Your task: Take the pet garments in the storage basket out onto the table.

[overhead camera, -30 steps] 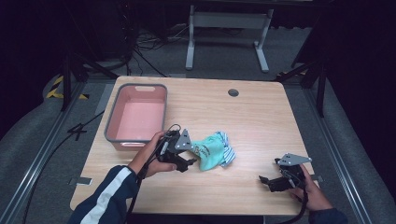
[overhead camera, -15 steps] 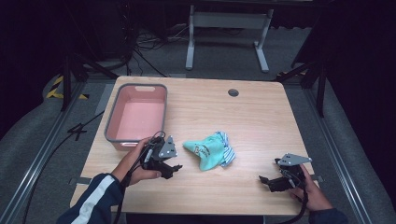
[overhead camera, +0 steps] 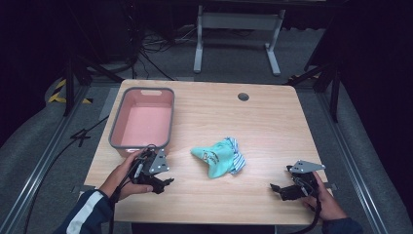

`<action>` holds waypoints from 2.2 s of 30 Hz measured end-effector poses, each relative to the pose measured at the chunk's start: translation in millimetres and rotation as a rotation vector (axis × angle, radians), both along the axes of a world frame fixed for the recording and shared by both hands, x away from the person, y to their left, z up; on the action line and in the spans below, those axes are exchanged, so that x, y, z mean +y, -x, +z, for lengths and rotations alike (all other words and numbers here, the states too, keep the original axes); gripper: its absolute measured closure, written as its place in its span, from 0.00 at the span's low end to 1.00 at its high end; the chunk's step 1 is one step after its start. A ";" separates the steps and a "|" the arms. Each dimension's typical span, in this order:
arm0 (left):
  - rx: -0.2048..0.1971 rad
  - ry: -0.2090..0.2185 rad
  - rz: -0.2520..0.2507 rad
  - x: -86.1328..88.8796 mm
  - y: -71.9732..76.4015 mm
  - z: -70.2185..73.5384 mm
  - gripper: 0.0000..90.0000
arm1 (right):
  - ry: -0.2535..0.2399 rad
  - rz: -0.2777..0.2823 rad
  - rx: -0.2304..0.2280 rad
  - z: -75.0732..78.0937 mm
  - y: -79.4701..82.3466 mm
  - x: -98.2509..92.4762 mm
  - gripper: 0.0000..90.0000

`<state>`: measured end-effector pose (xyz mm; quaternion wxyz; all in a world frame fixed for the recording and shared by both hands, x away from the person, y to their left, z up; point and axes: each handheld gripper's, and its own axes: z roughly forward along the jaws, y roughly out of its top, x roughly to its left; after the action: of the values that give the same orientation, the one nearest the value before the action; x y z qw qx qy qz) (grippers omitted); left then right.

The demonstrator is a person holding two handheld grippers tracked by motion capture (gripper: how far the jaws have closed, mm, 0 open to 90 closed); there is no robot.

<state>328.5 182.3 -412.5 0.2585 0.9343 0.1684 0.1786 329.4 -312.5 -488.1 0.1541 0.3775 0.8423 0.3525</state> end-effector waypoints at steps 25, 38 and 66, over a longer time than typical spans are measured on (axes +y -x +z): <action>0.073 0.026 0.114 82.3 3.8 -37.8 0.22 | -0.001 -0.002 0.001 0.0 0.2 0.0 0.01; 0.145 0.138 0.176 112.1 4.5 -57.1 0.19 | -0.002 -0.002 0.002 0.0 0.2 0.0 0.01; 0.144 0.272 0.215 127.2 9.2 -69.5 0.16 | 0.000 -0.003 0.000 -0.1 0.5 -0.1 0.01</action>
<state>319.4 309.5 -482.0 0.3493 0.8776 0.3082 0.1133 328.9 -312.5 -488.2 0.1545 0.3790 0.8417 0.3522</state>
